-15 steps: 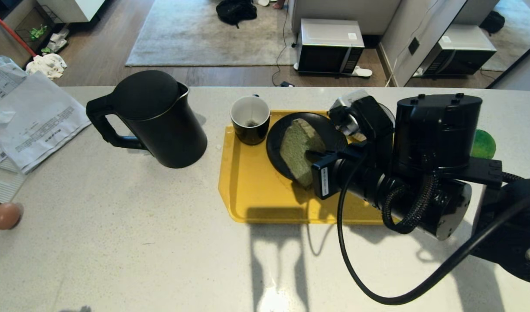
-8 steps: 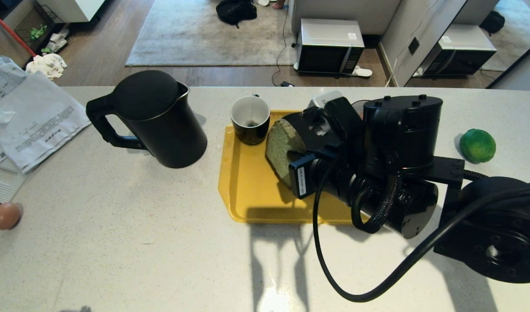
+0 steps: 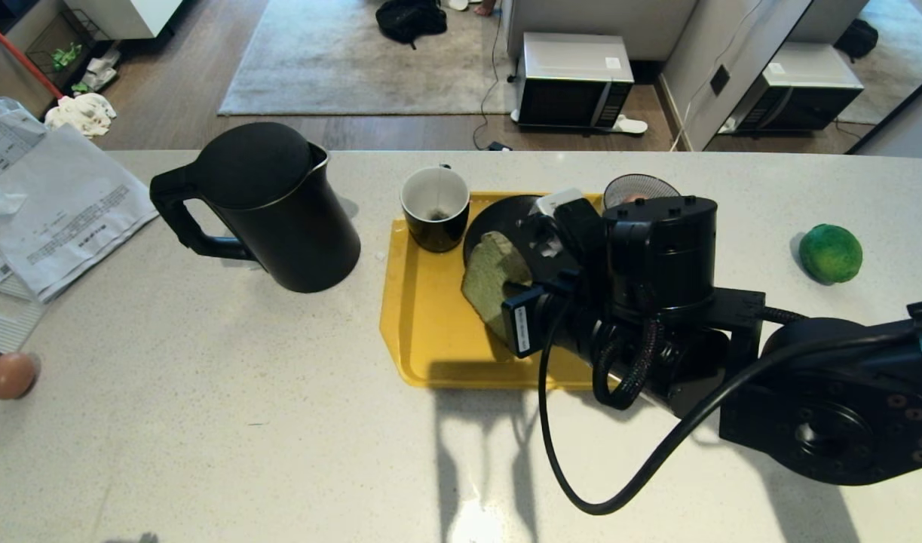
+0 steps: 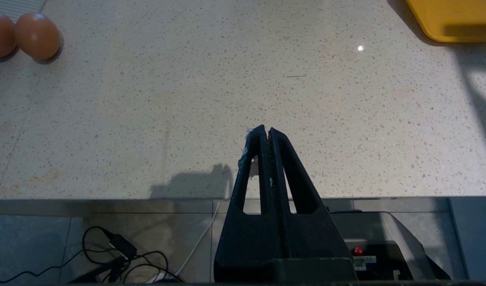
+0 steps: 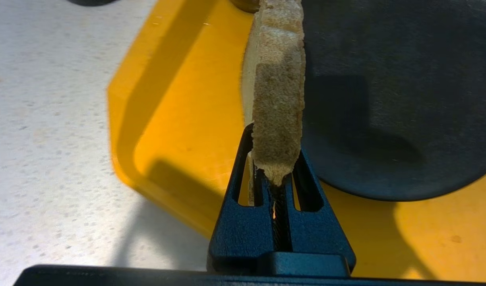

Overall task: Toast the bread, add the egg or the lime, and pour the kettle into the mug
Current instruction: Put the baked bread on a plate

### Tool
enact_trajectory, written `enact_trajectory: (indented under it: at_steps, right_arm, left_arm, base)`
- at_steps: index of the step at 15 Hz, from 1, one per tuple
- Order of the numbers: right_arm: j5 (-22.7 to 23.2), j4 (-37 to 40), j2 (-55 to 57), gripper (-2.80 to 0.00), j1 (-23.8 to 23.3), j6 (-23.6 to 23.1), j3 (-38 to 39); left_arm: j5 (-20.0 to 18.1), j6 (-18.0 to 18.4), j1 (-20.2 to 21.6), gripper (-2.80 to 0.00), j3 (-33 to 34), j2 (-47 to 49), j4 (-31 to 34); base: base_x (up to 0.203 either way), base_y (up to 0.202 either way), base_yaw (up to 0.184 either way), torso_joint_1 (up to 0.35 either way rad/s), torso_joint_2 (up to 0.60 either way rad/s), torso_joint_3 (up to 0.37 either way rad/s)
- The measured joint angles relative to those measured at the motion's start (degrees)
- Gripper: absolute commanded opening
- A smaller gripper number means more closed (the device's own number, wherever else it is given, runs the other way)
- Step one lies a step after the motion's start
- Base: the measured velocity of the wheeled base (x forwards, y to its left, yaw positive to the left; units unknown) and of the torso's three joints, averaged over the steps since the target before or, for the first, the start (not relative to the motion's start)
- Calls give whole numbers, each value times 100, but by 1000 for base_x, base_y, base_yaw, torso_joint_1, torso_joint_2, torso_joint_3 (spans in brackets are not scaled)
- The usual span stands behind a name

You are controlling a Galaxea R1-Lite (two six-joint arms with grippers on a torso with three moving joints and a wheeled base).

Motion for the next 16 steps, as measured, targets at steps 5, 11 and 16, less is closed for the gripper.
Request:
enact_trajectory:
  at_steps: [5,11,16]
  right_arm:
    - [-41,8,-17,-280,-401,0,-69]
    - [0,179,-190,-280,-451,5,-113]
    - [-50,176,-107,-280,-469,9,-118]
  left_arm:
    - [0,0,0,-280,0,0,0]
    - [-2,-2,0,-280,0,0,2]
    - [4,0,0,-280,-2,0,2]
  base:
    - [0,0,0,0,0,0]
    - [0,0,0,0,0,0]
    - [0,0,0,0,0,0]
